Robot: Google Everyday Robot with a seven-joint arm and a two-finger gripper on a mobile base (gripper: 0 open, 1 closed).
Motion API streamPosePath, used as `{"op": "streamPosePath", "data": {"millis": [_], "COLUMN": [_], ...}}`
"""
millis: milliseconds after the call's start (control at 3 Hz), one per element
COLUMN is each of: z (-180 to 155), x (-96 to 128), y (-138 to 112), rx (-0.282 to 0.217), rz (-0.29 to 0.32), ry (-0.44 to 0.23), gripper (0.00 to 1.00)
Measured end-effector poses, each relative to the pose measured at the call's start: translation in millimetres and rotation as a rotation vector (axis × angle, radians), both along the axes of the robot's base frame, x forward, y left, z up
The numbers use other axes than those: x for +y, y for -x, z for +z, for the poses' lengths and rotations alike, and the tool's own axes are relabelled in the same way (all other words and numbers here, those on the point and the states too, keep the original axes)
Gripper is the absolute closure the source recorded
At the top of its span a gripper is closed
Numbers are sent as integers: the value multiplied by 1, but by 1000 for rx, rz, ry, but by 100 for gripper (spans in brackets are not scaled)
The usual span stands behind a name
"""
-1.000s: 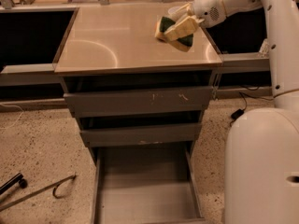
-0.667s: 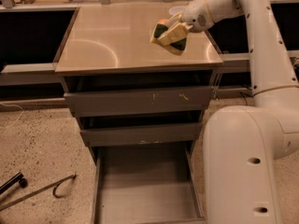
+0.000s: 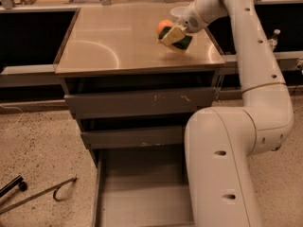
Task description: Pick sponge from bottom drawer and place on counter
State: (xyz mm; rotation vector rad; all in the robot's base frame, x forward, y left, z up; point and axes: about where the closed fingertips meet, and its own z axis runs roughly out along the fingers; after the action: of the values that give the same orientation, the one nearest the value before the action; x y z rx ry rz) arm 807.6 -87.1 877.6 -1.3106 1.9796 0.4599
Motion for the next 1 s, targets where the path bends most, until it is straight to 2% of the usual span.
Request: {"op": "streamPosePath", "data": {"millis": [333,667,1000], "z": [-7,-31,-60], "x": [-12,-17,-22], "y": [-28,-35,-30], "rx": [-23,34,130], "rz": [-129,-190,-231], "ry": [95,112,75], "gripper": [100,100,100]}}
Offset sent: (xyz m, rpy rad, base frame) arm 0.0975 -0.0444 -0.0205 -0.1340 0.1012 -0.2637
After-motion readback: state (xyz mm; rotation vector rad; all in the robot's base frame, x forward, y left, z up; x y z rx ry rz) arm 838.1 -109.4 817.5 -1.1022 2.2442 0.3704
